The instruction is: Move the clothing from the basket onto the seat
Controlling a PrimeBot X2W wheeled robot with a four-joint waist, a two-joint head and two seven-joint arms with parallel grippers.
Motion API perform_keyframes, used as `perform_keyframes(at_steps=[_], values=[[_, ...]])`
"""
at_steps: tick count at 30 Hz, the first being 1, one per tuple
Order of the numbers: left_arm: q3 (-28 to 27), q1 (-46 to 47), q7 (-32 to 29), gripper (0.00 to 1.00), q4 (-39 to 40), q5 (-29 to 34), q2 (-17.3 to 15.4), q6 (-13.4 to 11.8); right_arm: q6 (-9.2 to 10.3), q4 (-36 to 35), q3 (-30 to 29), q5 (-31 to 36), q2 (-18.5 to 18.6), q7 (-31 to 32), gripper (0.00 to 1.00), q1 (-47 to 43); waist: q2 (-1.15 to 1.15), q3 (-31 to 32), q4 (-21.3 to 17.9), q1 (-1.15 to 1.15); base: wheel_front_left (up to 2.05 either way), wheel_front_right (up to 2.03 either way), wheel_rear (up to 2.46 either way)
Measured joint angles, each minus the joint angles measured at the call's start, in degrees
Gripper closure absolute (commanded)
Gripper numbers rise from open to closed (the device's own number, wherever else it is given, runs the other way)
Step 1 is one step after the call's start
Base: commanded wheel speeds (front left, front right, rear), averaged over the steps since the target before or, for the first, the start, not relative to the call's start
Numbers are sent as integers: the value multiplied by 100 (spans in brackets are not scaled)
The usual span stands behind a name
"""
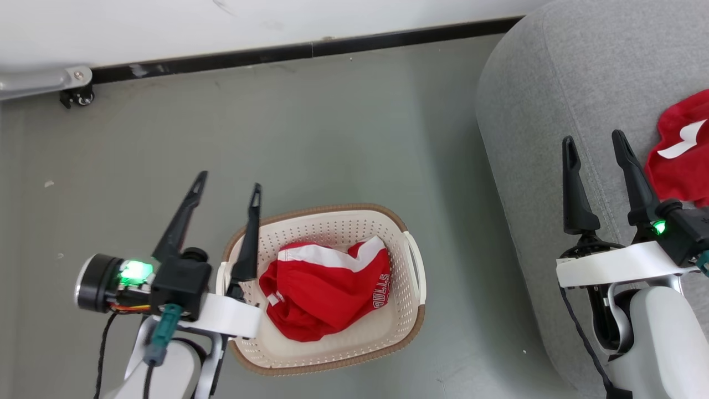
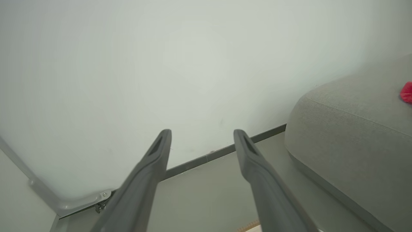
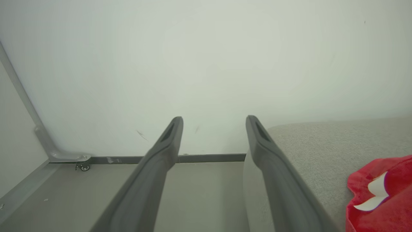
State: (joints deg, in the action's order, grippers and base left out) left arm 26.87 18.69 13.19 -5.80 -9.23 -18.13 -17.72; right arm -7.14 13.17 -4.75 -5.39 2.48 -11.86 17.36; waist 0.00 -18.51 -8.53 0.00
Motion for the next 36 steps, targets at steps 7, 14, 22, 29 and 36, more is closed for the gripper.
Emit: perform_keyframes(at_steps=[7,14,22,29,36], values=[[-456,-307,20,0,67,-349,3,-259,0,-25,-5,133,0,13,0,-126,0,267,47,0,0,0,0],[-782,-695,32,0,88,-653,-31,-374,0,-67,-48,188,0,80,0,-263,0,568,96,0,0,0,0],[-984,-1194,43,0,98,-876,-172,-408,0,-166,-118,229,-1,189,0,-604,0,926,152,0,0,0,0],[-1128,-1560,37,0,100,-1039,-256,-446,0,-229,-219,227,-3,347,0,-921,0,1232,192,0,0,0,0],[-1184,-1861,37,0,203,-1126,-280,-476,0,-331,-181,127,-4,498,0,-1234,0,1516,231,0,0,0,0]])
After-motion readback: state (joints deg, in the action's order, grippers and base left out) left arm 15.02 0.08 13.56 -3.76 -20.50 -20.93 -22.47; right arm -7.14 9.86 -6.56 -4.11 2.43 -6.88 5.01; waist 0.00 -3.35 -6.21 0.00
